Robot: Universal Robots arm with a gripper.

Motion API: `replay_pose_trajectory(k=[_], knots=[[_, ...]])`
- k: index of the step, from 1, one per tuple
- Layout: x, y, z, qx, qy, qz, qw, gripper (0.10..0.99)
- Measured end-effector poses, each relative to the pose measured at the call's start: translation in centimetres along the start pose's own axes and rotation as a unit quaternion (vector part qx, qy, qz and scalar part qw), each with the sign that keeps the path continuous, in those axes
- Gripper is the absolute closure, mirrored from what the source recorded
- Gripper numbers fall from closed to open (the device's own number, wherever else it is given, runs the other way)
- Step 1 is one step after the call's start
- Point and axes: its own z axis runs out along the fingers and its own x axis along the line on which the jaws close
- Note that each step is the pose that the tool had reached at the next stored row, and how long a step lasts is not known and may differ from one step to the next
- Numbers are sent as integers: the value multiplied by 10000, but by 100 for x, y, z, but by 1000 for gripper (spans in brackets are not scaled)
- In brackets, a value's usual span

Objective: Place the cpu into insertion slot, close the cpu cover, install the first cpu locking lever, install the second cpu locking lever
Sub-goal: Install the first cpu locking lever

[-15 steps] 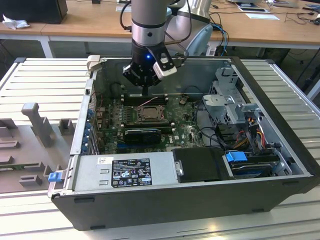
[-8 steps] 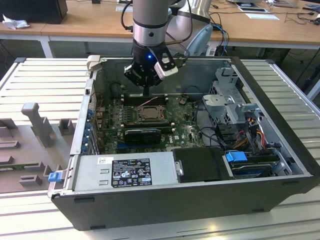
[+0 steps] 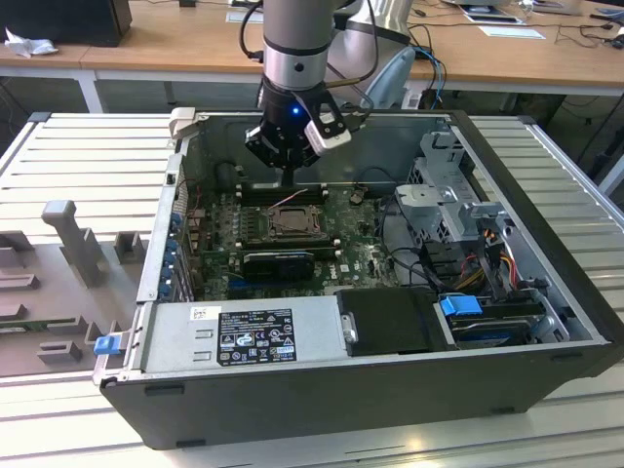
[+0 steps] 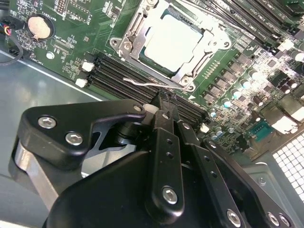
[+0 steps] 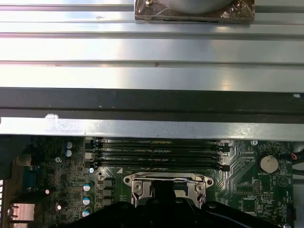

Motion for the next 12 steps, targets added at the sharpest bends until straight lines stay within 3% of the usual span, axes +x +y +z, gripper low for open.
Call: replay_pose_trajectory(k=[4,6,7,11,12], knots=[[-26,0,2,-10,-1,0,10000,980],[-62,-1,10,-119,-1,-2,9999,980],[-86,-4,33,-149,-3,-2,9999,980],[-91,-2,133,-150,1,-36,9999,980],[-92,16,191,-149,6,-92,9998,980]])
